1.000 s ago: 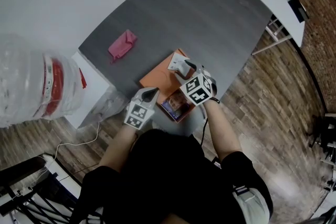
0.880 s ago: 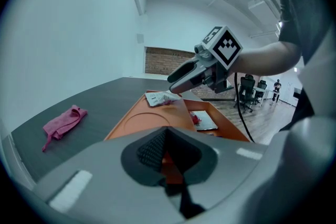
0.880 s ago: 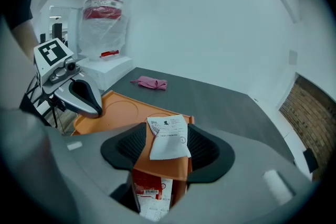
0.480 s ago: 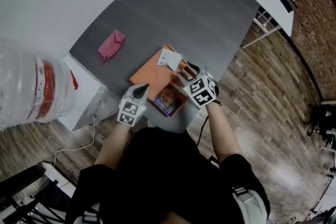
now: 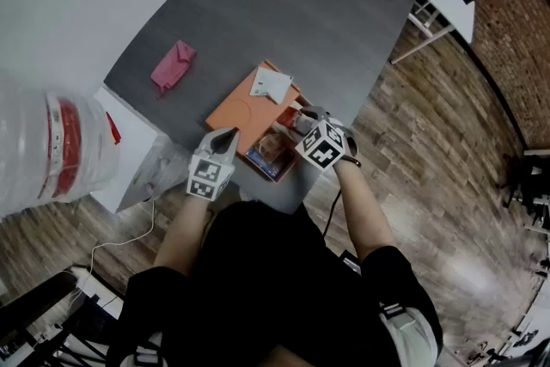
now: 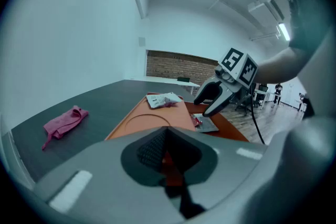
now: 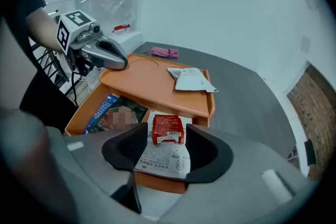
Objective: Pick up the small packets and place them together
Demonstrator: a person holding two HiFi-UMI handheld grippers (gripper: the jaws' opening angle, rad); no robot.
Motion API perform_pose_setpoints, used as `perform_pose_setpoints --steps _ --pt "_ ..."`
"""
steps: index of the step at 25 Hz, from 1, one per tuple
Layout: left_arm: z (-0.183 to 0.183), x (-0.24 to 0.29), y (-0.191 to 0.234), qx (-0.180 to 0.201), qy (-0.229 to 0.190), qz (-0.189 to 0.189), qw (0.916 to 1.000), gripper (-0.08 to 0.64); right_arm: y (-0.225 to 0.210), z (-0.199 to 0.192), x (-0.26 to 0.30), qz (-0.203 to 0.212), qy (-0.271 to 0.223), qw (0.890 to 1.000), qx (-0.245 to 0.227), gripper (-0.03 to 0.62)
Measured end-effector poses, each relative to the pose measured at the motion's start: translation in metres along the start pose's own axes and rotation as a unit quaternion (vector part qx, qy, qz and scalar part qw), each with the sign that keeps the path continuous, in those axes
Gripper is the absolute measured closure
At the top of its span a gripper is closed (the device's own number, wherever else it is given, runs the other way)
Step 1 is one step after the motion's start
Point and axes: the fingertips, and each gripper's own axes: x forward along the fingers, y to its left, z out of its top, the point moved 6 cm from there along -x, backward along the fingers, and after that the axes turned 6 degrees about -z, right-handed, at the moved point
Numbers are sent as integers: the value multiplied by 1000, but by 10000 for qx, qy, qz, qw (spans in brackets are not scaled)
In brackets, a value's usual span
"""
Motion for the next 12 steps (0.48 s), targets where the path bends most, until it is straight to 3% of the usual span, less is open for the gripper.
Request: perform_pose_setpoints --steps 8,12 --pt "6 -1 -5 18 21 -47 10000 560 -1 -1 30 317 522 9980 -183 307" --pt "6 -3 -5 14 12 -32 10000 560 -2 -1 40 262 690 9968 -301 307"
